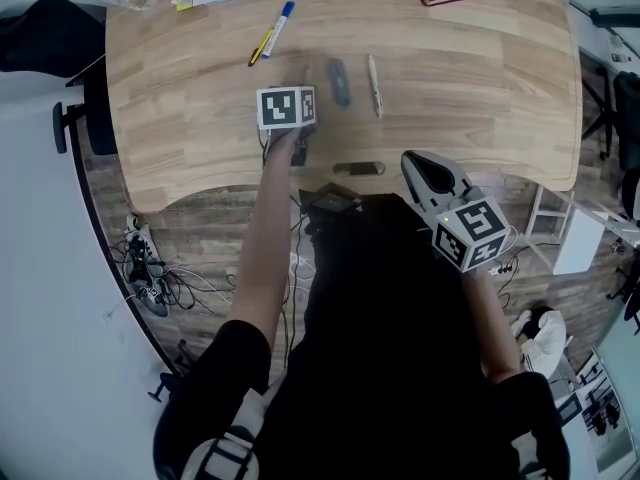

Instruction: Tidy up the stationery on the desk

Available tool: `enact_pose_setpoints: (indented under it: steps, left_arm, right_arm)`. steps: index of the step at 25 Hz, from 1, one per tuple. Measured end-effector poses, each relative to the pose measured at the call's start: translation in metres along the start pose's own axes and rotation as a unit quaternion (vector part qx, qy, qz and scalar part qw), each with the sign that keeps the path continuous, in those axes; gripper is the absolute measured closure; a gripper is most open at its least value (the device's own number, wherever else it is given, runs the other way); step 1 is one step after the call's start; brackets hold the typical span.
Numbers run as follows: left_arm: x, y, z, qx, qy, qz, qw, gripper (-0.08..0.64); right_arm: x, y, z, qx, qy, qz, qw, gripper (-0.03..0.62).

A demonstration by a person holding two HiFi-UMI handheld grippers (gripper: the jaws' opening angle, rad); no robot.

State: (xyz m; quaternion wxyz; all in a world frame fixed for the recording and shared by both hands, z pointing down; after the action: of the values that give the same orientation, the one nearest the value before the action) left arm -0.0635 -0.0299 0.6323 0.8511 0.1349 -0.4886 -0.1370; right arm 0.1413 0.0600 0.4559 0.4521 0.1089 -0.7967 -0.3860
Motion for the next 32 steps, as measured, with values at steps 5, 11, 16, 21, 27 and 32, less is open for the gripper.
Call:
enact_pose_setpoints:
  steps: [5,11,16,21,27,32]
  left_arm:
    - [0.0,0.0,-0.005,0.012,0.004,0.009,0.9999,0.419]
    - [-0.017,-0.005,-0.009,0.028,0.003,0.001,0.9996,0.416]
    - [-0.05,-0.024,0.001,0.051,-0.007,-0.038,0.998,0.416]
    - [-0.07,-0.034,0.029,0.077,-0.025,-0.056,0.9951,0.417]
    - [-0.074,-0.052,0.068,0.13,-0.051,-0.031,0.9898,0.43]
    - [-0.062,-0.067,0.094,0.193,-0.059,0.006,0.9794,0.431]
  right_arm:
    - [-0.001,-0.002,0.002,0.004,0.004,-0.005,1.0,0.571]
    - [0.002,-0.01,0.011,0.007,-0.002,-0.014,1.0,0.571]
    - [0.012,-0.02,0.029,0.008,-0.017,-0.019,1.0,0.571]
    - [0.024,-0.031,0.05,0.005,-0.022,-0.022,1.0,0.571]
    - [0.036,-0.041,0.066,0.013,0.003,-0.021,1.0,0.571]
    - [0.048,-0.041,0.079,0.034,0.036,-0.018,0.999,0.571]
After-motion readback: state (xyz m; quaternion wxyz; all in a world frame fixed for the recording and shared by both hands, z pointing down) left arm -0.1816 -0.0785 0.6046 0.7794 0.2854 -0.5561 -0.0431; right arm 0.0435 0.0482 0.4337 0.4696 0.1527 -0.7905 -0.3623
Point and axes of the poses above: the fingertips, and each gripper's own axes: x forward along the fingers, z to its left, y out of its underside, the point moved 2 cm from there along -x, backward along the fingers, and after that the axes turned 13 degrees about y, right-handed, at the moved point
